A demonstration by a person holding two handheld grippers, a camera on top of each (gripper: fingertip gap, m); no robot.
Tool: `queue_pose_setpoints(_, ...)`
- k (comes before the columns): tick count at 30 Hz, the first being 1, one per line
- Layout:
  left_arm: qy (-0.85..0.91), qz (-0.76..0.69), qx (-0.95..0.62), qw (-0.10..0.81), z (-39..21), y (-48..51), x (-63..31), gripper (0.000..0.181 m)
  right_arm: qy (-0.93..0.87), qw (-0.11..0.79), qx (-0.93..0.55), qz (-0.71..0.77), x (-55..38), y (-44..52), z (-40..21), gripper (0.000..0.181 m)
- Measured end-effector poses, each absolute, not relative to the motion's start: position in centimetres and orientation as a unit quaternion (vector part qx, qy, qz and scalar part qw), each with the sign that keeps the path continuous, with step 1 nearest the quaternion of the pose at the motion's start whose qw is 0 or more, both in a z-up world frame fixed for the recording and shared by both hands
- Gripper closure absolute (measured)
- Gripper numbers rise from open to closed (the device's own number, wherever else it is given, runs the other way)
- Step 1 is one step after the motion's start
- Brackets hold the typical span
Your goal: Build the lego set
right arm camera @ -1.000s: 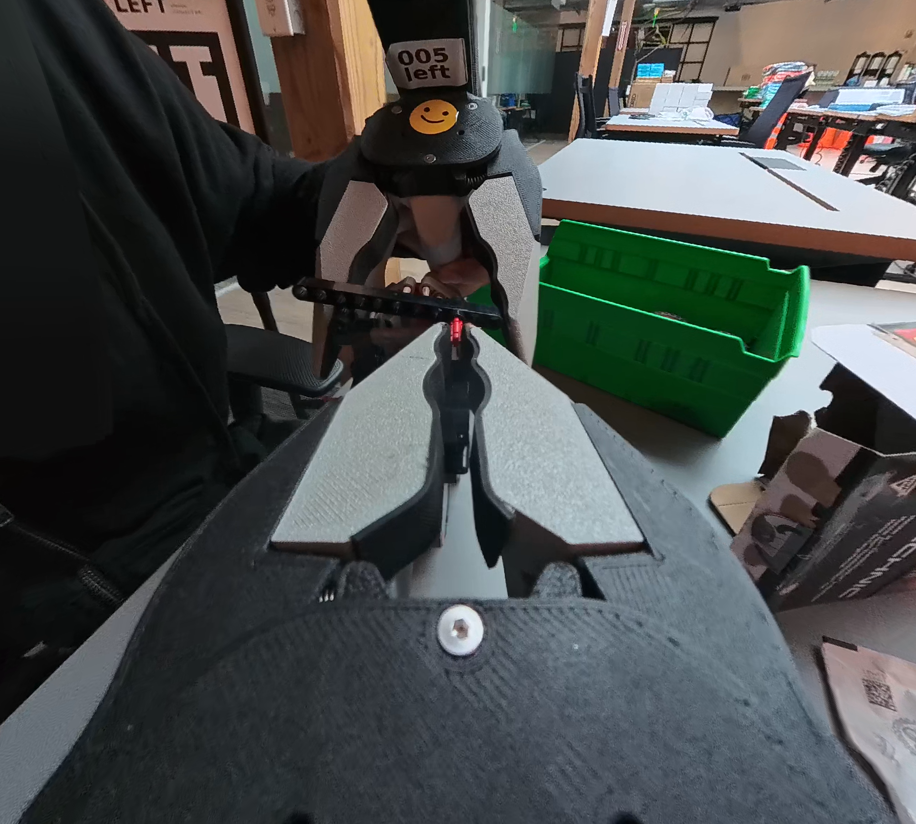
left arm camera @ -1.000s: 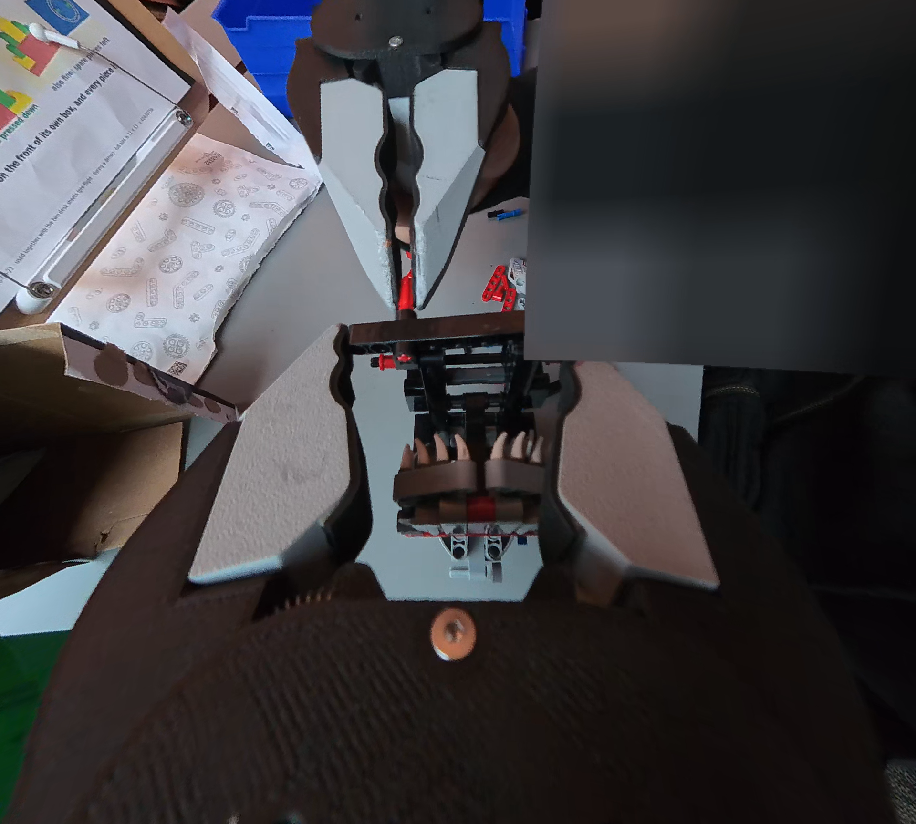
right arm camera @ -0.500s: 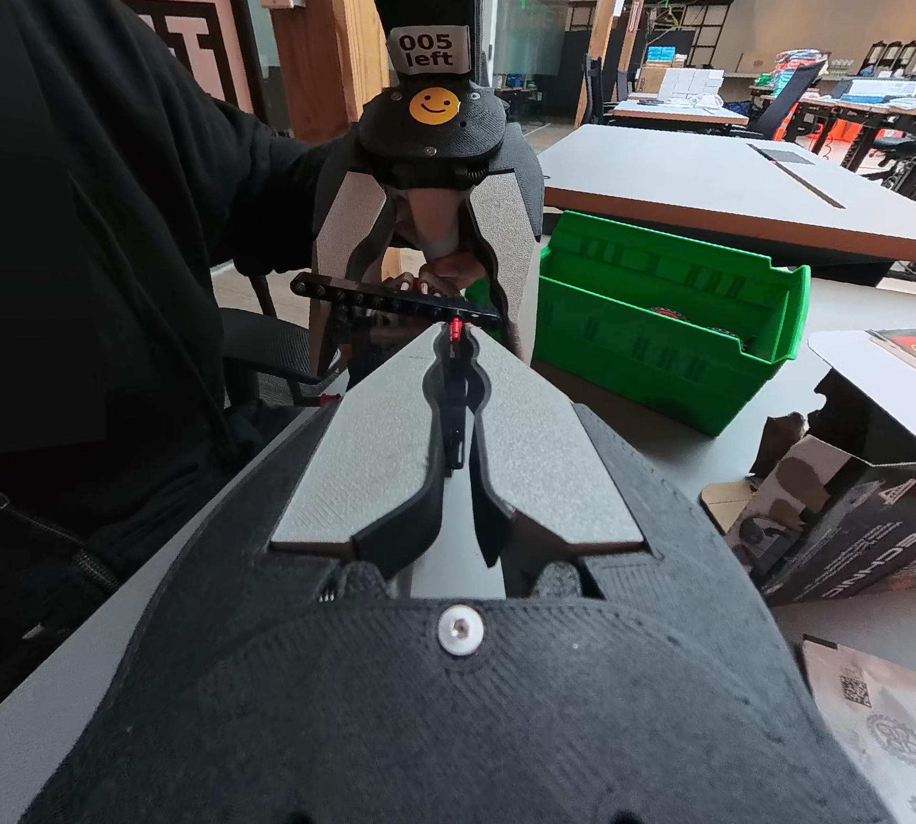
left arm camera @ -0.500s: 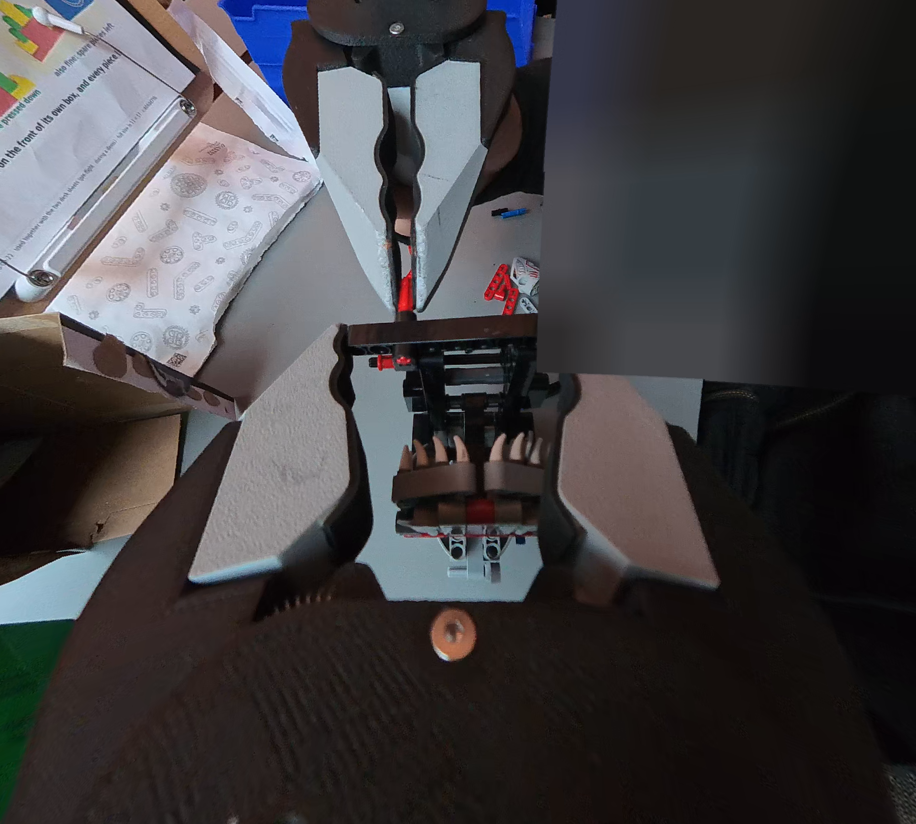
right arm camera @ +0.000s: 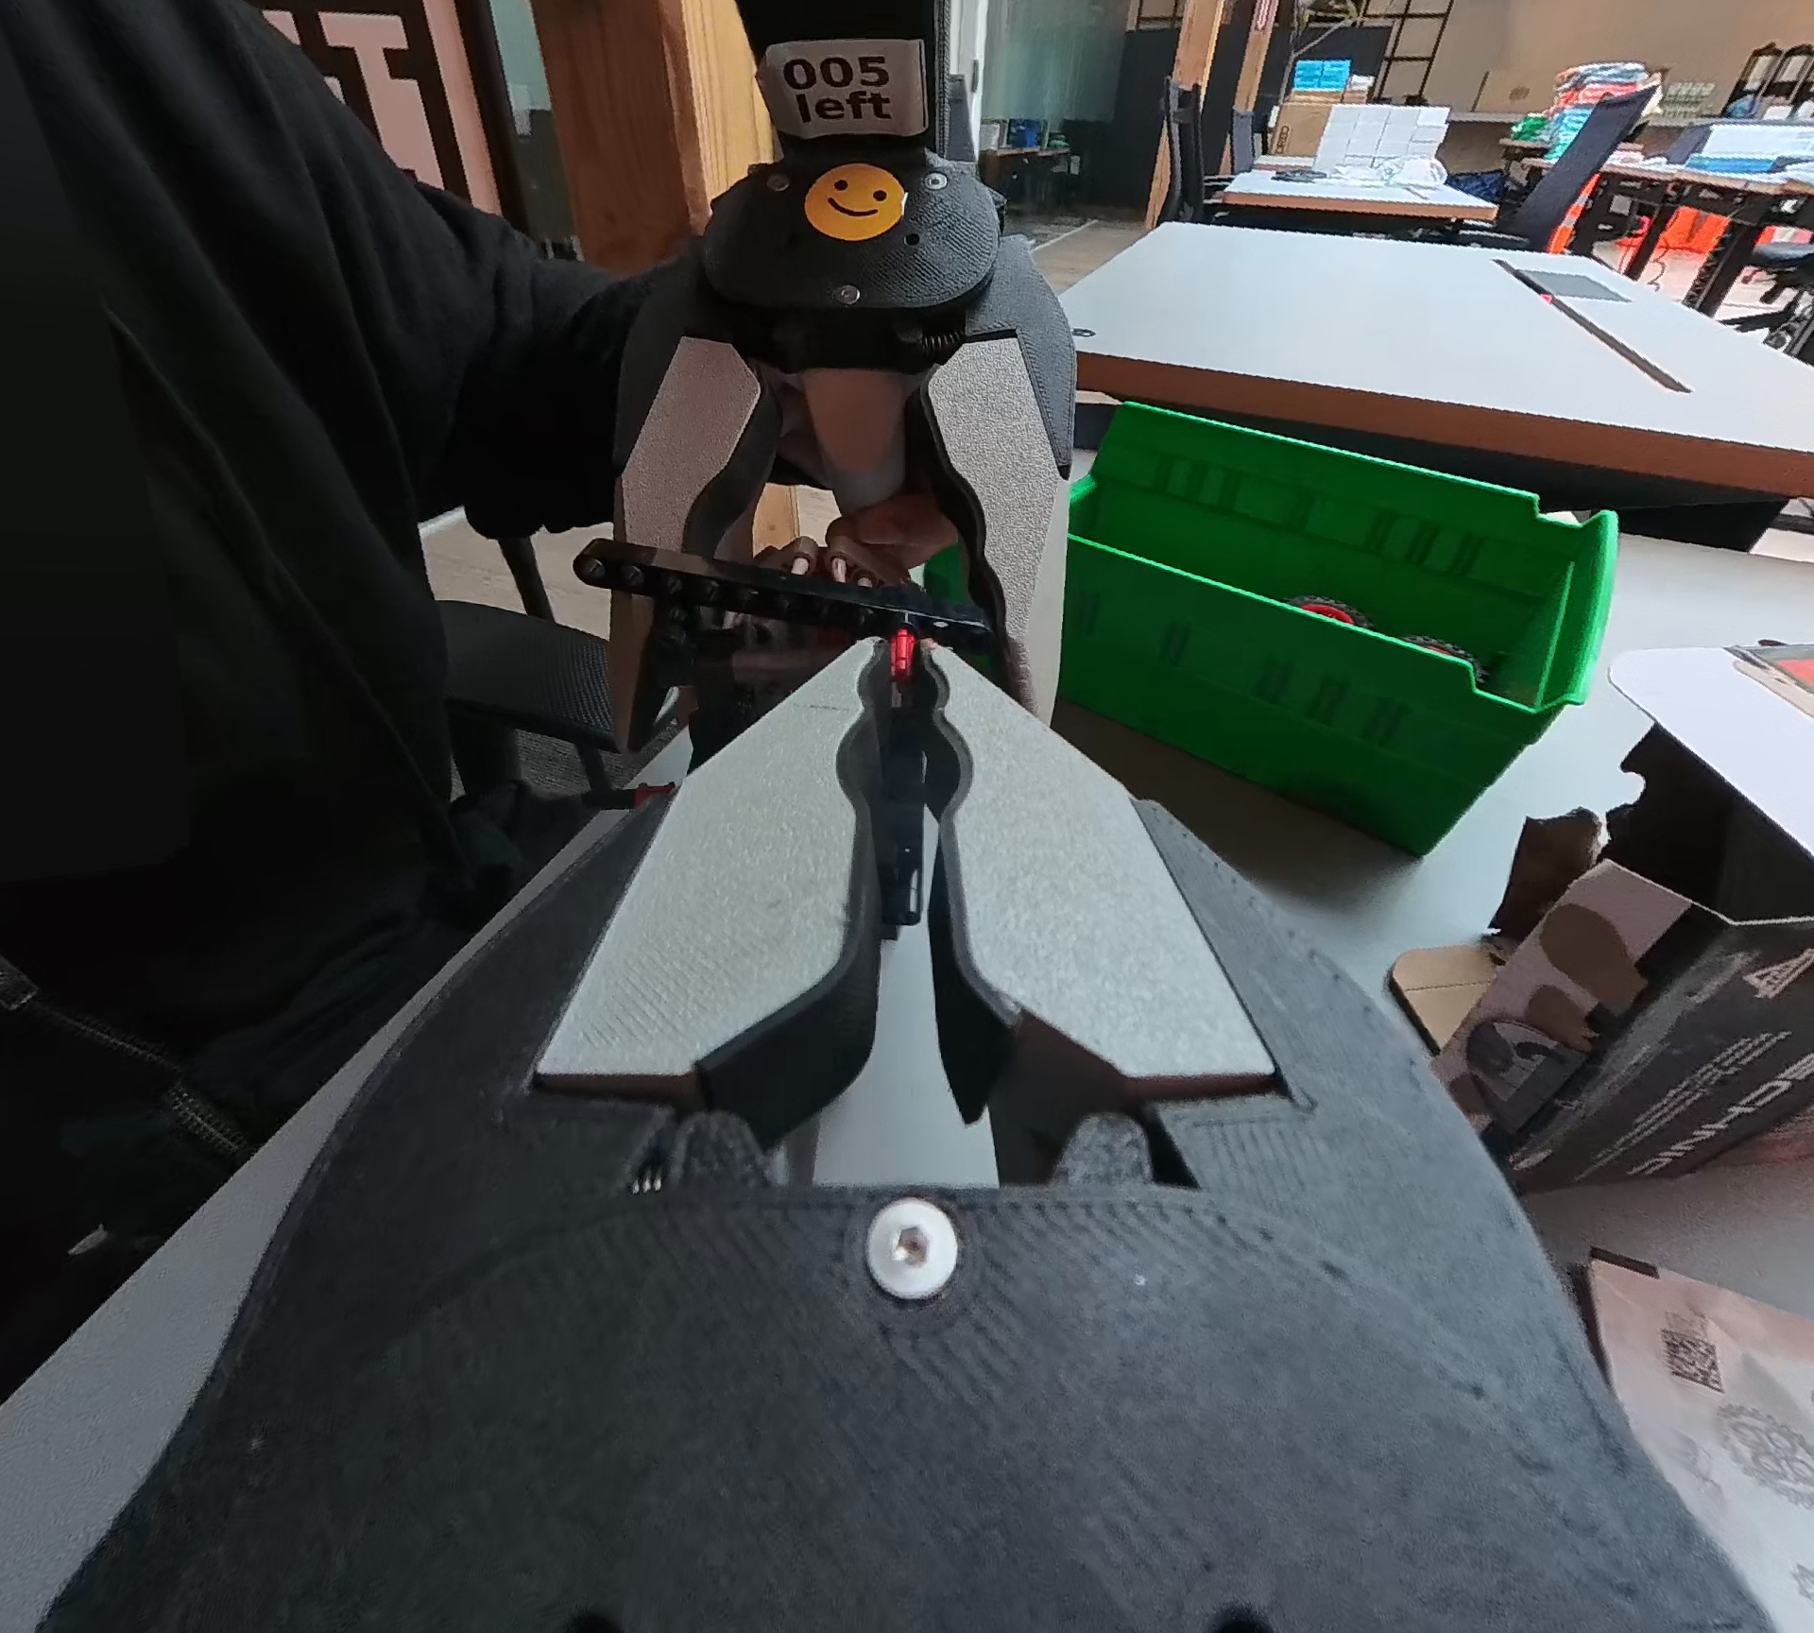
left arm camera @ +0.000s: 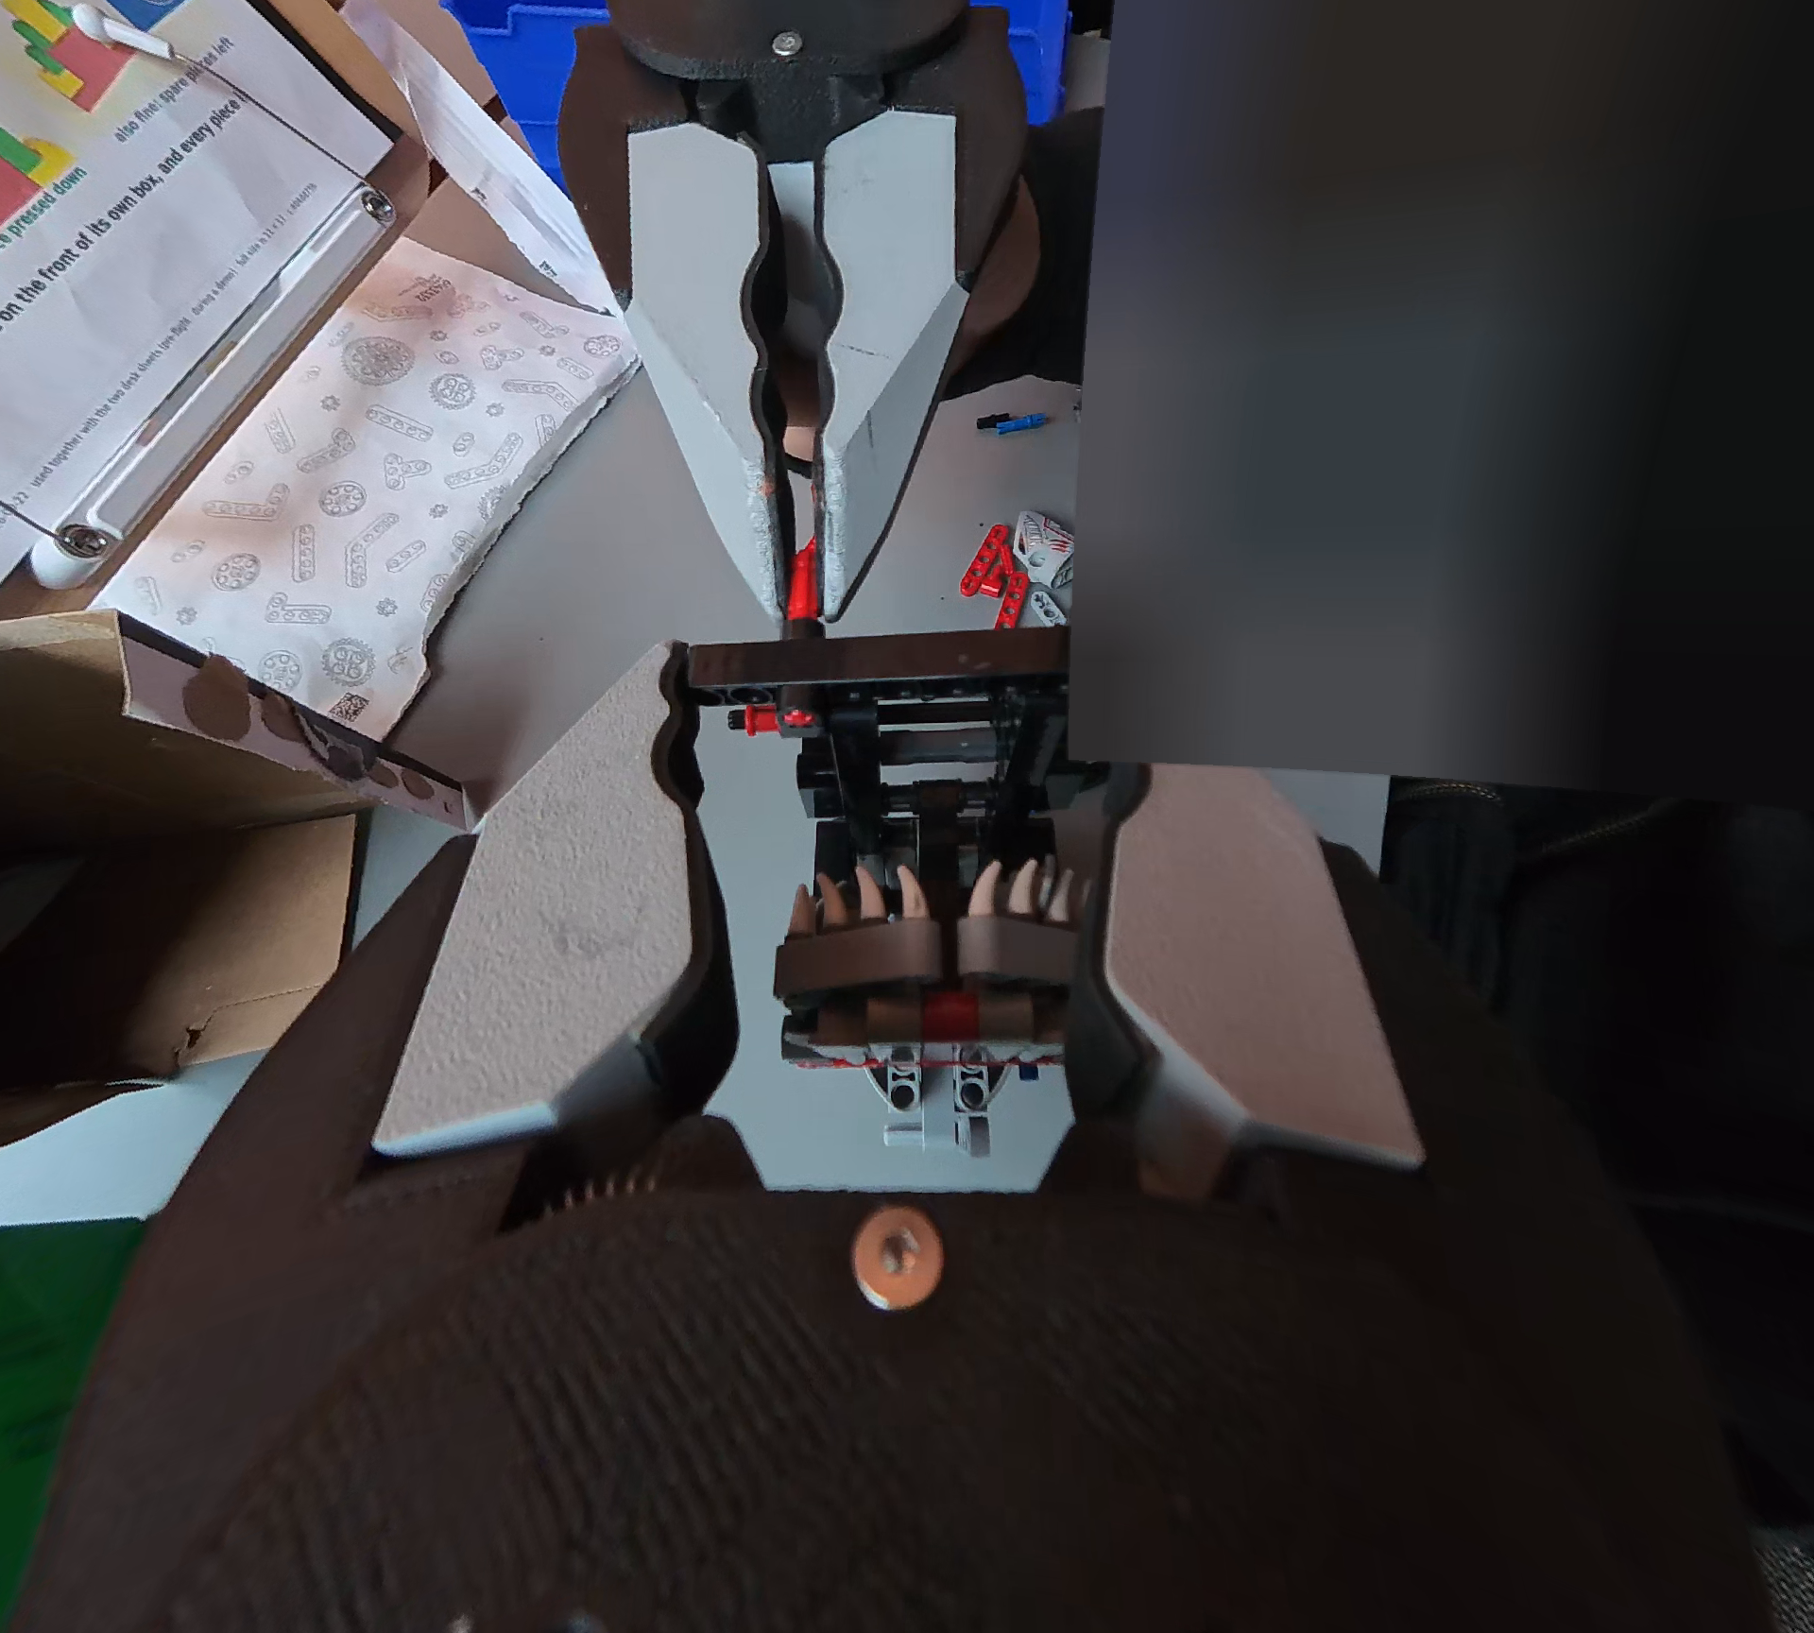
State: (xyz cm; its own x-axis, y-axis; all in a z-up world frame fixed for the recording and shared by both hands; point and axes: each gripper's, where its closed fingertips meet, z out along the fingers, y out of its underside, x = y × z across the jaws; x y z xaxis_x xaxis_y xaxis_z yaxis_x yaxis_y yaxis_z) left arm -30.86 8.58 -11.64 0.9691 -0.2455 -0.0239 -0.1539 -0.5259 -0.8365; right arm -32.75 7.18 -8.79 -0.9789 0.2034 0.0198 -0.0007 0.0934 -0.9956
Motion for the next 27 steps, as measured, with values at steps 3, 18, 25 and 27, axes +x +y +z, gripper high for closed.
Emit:
queue_pose_setpoints(3, 0.114, -0.048, -0.872, 0.474, -11.64, 8.57, -30.83, 0.098, -0.736, 0.076, -0.068, 0.669, -32.72, 7.15, -8.80, 0.180)
queue_pose_setpoints(18, 0.114, -0.048, -0.874, 0.470, -11.68, 8.68, -30.76, 0.098, -0.755, 0.090, -0.050, 0.647, -32.71, 7.24, -8.85, 0.180)
queue_pose_setpoints(25, 0.110, -0.049, -0.874, 0.470, -11.68, 8.70, -30.79, 0.098, -0.762, 0.103, -0.039, 0.638, -32.75, 7.22, -8.84, 0.181)
queue_pose_setpoints(27, 0.110, -0.048, -0.874, 0.471, -11.69, 8.65, -30.76, 0.098, -0.761, 0.101, -0.037, 0.640, -32.72, 7.16, -8.82, 0.181)
